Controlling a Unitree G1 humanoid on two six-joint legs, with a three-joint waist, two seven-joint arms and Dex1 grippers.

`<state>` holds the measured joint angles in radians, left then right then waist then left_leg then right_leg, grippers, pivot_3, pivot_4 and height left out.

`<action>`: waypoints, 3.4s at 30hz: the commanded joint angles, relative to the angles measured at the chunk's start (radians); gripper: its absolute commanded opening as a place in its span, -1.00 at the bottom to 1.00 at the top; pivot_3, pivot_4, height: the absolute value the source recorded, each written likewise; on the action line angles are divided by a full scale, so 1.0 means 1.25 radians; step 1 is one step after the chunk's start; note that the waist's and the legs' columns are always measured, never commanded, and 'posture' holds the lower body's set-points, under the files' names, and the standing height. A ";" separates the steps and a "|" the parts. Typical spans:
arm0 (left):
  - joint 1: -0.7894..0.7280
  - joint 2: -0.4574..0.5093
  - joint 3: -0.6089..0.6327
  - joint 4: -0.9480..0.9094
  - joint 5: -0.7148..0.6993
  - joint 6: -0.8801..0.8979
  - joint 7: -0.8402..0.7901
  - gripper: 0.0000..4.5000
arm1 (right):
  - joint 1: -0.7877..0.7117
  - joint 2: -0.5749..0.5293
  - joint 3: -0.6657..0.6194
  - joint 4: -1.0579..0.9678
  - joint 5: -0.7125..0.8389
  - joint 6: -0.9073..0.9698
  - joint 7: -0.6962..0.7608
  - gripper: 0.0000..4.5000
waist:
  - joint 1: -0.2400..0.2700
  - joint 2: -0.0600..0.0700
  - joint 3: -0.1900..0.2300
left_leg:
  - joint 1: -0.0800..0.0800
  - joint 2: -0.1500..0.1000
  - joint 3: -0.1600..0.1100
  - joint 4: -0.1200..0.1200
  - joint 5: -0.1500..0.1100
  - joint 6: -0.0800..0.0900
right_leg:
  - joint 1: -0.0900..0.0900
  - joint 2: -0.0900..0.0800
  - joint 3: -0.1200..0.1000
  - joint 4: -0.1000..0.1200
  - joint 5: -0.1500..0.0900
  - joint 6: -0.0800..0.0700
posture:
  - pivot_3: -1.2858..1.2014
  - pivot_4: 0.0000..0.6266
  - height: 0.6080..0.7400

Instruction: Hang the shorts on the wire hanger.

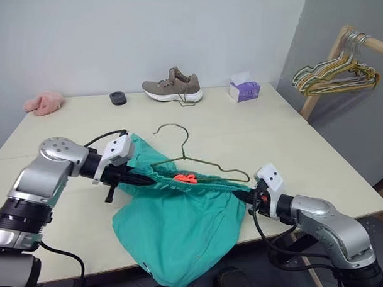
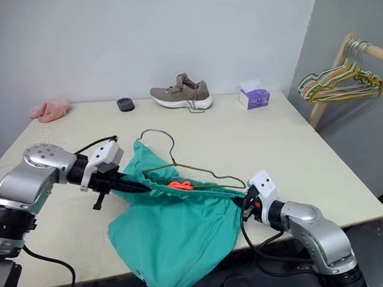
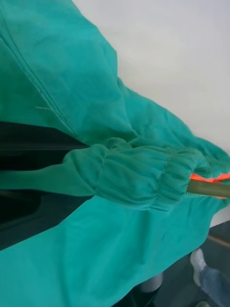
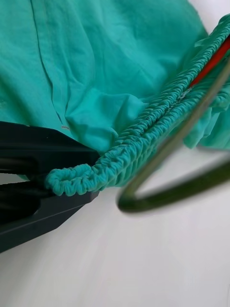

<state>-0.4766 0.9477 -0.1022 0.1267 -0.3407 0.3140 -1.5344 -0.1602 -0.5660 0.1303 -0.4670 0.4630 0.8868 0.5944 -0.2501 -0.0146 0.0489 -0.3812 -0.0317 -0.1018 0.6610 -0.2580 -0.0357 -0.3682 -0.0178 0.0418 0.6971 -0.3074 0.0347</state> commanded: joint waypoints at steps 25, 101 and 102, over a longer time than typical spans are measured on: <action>-0.017 0.066 0.022 -0.061 -0.073 0.078 -0.064 -1.00 | -0.006 -0.028 -0.045 0.015 0.016 0.055 -0.033 -0.99 | 0.000 0.000 0.000 | 0.000 0.000 0.000 0.000 0.000 0.000 | 0.000 0.000 0.000 0.000 0.000 0.000 | -0.19 -1.00 1.00; 0.138 -0.068 0.029 -0.132 -0.024 0.042 0.142 -1.00 | 0.019 -0.424 -0.064 -0.073 -0.003 -0.133 0.340 0.77 | 0.001 0.001 0.001 | 0.000 0.000 0.002 -0.001 0.000 0.000 | 0.000 0.000 0.000 -0.003 0.000 0.000 | -0.20 -1.00 1.00; 0.139 -0.069 0.029 -0.133 -0.023 0.042 0.142 -1.00 | 0.004 -0.408 -0.061 -0.088 0.006 -0.120 0.329 0.77 | 0.000 0.001 0.001 | 0.000 0.001 0.002 -0.001 0.000 0.000 | 0.000 0.000 0.000 -0.003 0.000 0.000 | -0.20 -1.00 1.00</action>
<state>-0.2847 0.8644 -0.0844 -0.0088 -0.3534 0.3677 -1.3631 -0.1200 -1.0971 0.0873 -0.5388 0.4335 0.7321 1.0042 -0.2507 -0.0133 0.0501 -0.3813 -0.0306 -0.0999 0.6599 -0.2581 -0.0358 -0.3677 -0.0177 0.0423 0.6933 -0.3077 0.0350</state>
